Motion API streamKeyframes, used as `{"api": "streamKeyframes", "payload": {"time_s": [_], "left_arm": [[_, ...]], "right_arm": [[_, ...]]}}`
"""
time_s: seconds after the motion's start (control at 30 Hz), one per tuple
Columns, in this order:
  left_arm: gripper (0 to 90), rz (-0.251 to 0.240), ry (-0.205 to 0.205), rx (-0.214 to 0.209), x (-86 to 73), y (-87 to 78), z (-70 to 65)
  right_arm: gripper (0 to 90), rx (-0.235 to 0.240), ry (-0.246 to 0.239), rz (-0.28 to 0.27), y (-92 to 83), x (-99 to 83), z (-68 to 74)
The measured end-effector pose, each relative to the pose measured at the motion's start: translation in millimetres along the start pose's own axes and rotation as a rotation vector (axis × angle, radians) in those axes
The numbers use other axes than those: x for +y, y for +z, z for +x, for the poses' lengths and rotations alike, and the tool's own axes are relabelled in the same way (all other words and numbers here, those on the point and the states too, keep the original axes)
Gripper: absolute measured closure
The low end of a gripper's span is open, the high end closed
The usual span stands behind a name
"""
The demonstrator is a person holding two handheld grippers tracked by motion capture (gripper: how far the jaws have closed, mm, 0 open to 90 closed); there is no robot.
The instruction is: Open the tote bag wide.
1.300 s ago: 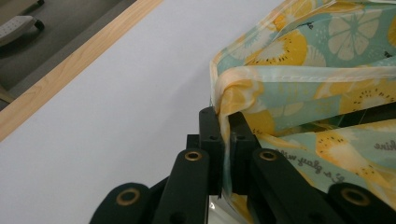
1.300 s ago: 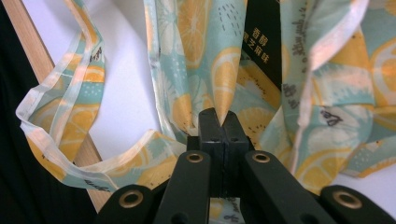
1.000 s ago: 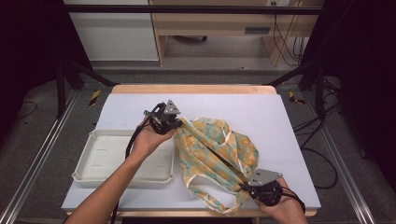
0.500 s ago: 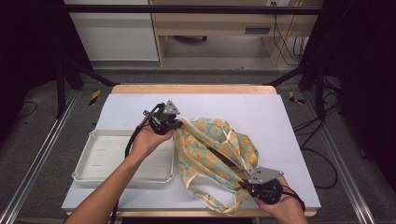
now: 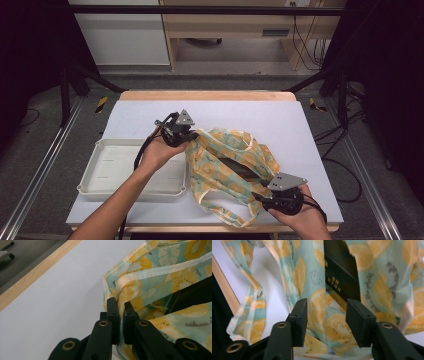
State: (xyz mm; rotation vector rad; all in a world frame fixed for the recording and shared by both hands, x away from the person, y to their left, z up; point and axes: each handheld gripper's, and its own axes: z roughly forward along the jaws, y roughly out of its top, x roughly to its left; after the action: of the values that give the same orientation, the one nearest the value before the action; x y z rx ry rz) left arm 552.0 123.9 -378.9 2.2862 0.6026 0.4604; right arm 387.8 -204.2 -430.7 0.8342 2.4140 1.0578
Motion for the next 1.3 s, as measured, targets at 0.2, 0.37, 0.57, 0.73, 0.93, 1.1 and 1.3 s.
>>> {"api": "streamKeyframes", "payload": {"time_s": [0.2, 0.37, 0.57, 0.73, 0.93, 1.1, 1.3], "left_arm": [[88.0, 0.004, 0.010, -0.010, 0.6, -1.2, -3.5], [88.1, 0.002, 0.016, -0.017, 1.2, -2.9, -6.8], [88.0, 0.001, 0.025, -0.024, 0.7, -3.6, -9.3], [88.0, 0.000, 0.029, -0.031, 0.7, -3.8, -11.7], [88.1, 0.001, 0.034, -0.036, 0.6, -4.1, -13.6], [88.2, 0.000, 0.037, -0.038, 0.8, -4.4, -15.4], [88.2, -0.005, 0.036, -0.042, 1.0, -4.7, -16.5]], "right_arm": [[43.5, -0.011, 0.004, -0.012, -5.1, 9.7, -1.3], [39.1, -0.014, 0.000, -0.016, -6.6, 16.9, -2.5], [34.8, -0.024, -0.005, -0.020, -8.6, 27.0, -5.2], [31.6, -0.034, -0.005, -0.020, -8.9, 33.4, -7.9], [28.4, -0.058, 0.023, -0.023, -10.3, 40.2, -15.4], [25.4, -0.085, 0.038, -0.026, -10.1, 45.4, -22.4], [22.4, -0.115, 0.071, -0.031, -3.2, 51.7, -34.2]]}}
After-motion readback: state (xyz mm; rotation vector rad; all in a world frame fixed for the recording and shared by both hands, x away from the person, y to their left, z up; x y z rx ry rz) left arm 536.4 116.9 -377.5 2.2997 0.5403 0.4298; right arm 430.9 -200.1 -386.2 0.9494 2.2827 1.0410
